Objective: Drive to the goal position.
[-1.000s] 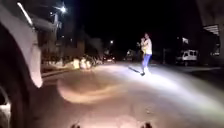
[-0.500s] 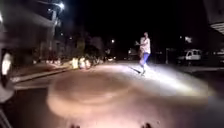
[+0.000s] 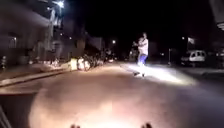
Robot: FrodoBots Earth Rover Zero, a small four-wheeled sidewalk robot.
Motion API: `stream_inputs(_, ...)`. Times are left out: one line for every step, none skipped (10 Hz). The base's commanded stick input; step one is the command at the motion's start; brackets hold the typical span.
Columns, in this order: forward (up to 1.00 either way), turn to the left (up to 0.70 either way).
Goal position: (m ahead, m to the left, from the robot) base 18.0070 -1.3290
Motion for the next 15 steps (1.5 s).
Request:
stream_inputs(0.85,0.0)
stream_inputs(0.85,0.0)
stream_inputs(0.85,0.0)
stream_inputs(0.85,0.0)
stream_inputs(0.85,0.0)
stream_inputs(0.85,0.0)
stream_inputs(0.85,0.0)
stream_inputs(0.85,0.0)
stream_inputs(0.85,0.0)
stream_inputs(0.85,0.0)
stream_inputs(0.85,0.0)
stream_inputs(0.85,0.0)
stream_inputs(0.85,0.0)
stream_inputs(0.85,0.0)
stream_inputs(0.85,0.0)
